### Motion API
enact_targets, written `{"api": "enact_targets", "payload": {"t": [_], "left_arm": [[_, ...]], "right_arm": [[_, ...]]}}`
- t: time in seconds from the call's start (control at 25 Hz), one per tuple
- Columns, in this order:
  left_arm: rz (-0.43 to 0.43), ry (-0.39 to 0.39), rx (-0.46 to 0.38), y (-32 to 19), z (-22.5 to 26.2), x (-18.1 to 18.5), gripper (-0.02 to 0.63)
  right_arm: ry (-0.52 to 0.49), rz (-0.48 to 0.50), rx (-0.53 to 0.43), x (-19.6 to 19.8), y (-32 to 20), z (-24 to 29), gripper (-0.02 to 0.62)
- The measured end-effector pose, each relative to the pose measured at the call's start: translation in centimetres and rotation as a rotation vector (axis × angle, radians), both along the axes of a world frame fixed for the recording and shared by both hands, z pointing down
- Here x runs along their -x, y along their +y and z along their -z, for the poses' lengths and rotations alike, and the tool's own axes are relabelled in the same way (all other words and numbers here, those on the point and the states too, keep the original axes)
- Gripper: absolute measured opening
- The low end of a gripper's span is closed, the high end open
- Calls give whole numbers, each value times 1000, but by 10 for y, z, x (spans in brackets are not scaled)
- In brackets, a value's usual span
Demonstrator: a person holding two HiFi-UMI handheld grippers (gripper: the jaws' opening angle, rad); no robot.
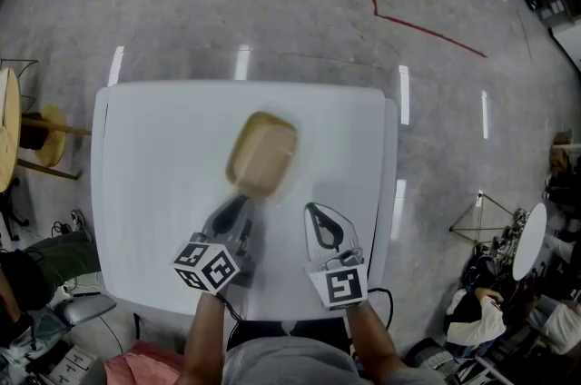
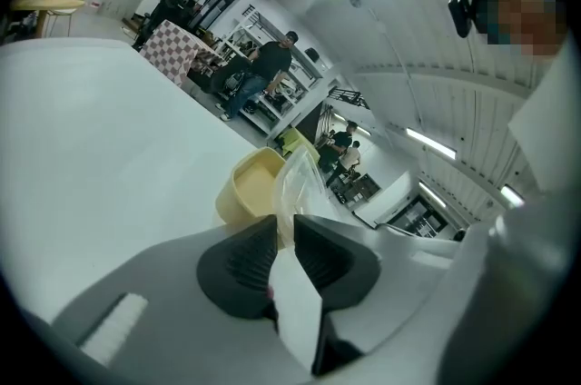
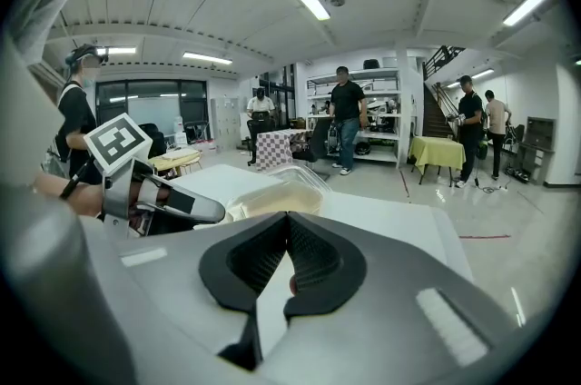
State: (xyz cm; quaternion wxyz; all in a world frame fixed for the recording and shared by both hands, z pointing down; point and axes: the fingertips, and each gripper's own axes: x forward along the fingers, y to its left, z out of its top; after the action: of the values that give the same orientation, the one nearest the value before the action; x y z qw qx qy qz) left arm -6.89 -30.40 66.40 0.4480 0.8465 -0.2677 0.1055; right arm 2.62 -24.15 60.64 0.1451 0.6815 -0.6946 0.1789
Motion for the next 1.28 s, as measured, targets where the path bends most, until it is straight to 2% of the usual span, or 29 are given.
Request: {"api": "enact_targets", "payload": {"t": [0.2,0.4,0.64,1.28], "left_arm": [[15,32,-10,8,10,-5,44],[12,31,-24,21,20,-15,41],[20,20,-87,41,43,-21,41],[65,-94,-400,103,151,-11,41]], "right_arm": [[2,-5,-9,-5,12,6,5],[-5,-22,-17,-15,29,15,3],[4,-26,-41,-28,55,31,4],[27,34,-180,-36,101,113,3]]}}
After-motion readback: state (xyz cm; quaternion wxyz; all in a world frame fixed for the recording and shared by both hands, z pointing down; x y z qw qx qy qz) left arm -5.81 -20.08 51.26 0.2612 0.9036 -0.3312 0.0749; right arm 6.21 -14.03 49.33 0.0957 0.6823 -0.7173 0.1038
